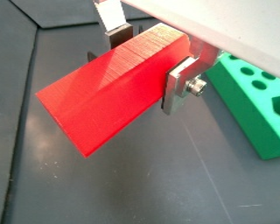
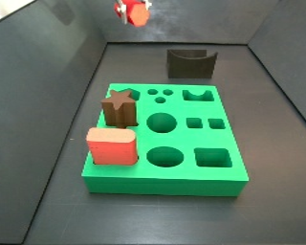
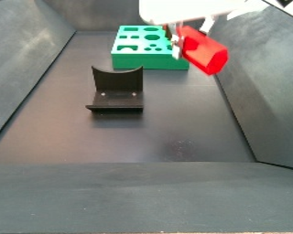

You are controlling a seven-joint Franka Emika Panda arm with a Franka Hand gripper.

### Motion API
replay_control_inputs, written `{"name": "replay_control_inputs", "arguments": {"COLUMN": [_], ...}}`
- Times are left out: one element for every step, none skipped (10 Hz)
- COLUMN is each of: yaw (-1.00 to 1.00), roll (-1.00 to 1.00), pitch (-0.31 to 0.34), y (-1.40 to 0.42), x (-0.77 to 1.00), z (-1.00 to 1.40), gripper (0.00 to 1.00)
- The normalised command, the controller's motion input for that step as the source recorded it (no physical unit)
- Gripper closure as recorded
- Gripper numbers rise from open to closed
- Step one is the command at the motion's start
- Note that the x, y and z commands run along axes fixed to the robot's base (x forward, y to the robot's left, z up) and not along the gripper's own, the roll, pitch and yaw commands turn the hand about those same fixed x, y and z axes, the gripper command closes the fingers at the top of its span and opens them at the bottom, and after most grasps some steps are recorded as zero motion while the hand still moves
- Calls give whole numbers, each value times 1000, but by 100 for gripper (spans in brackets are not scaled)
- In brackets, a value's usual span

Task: Pick up the hexagon object. Move up. Place the hexagon object on the fixture. Regrasp the hexagon object. Move to above the board. Insert the hexagon object.
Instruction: Place the hexagon object on the fixture.

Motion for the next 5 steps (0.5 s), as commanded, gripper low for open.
{"name": "replay_control_inputs", "arguments": {"yaw": [3,10,21,-1000,-1000], "roll": [96,99,98,127,122], "pitch": [59,69,83,103,105], "y": [6,7,5,-153,-151], "x": [-18,-10,-2,1000,1000], "z": [620,464,256,-166,-204], "gripper": [100,100,100,100,100]}}
